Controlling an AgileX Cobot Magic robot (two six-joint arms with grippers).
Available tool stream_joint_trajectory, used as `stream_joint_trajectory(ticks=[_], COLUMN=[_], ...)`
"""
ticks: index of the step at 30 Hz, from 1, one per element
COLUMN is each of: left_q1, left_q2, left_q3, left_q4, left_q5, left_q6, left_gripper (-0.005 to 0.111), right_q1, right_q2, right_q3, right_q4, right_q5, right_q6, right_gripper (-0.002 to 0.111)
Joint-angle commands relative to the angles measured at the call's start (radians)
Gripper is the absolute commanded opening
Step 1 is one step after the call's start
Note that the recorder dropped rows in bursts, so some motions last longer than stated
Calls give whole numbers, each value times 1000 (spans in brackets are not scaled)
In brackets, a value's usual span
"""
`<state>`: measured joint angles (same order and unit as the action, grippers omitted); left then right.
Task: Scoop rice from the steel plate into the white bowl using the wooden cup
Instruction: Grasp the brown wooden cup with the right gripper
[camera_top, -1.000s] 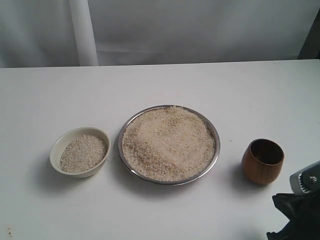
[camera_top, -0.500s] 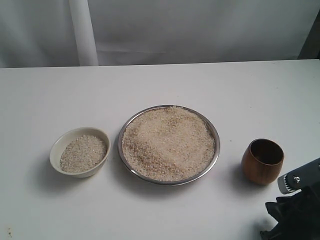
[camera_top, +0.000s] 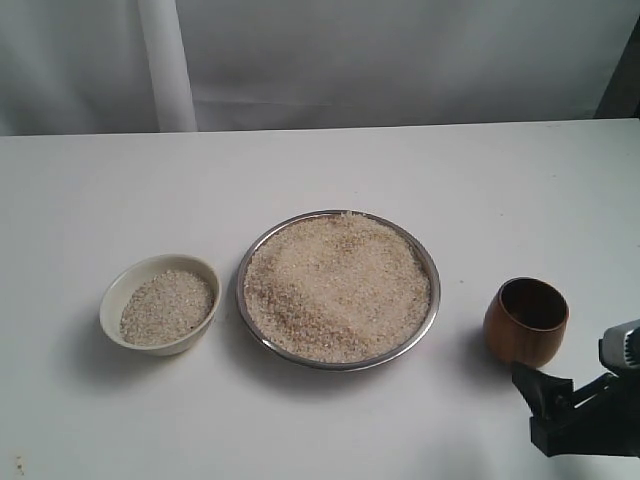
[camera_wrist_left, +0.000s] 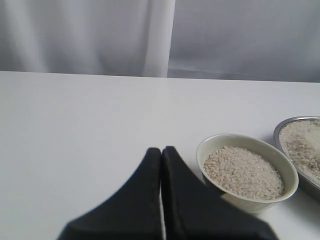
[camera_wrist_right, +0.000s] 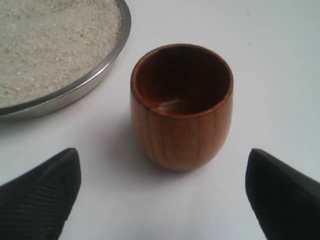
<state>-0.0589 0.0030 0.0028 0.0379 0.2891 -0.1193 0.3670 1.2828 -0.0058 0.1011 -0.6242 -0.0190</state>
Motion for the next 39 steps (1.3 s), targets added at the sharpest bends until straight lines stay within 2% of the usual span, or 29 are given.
stream_joint_trajectory(ticks=[1, 7, 14, 25, 33, 39], left_q1=[-4, -4, -4, -4, -4, -4], left_q2=[-3, -3, -3, -3, -3, -3], left_q3=[-3, -3, -3, -3, -3, -3], left_q4=[-5, -5, -5, -5, -5, -5], left_q5=[-4, -4, -4, -4, -4, -4], left_q6=[-3, -3, -3, -3, -1, -1], left_gripper=[0, 0, 0, 0, 0, 0], right_q1=[-8, -8, -8, -8, -8, -8], right_q2=[2, 2, 89, 392, 643, 682], right_q3=[6, 6, -61, -67, -243, -300], right_q4=[7, 7, 4, 16, 23, 41], right_q5=[-44, -80, -5, -397, -419, -456], right_q6=[-7, -14, -46, -105, -105, -109], right_gripper=[82, 82, 82, 82, 82, 82])
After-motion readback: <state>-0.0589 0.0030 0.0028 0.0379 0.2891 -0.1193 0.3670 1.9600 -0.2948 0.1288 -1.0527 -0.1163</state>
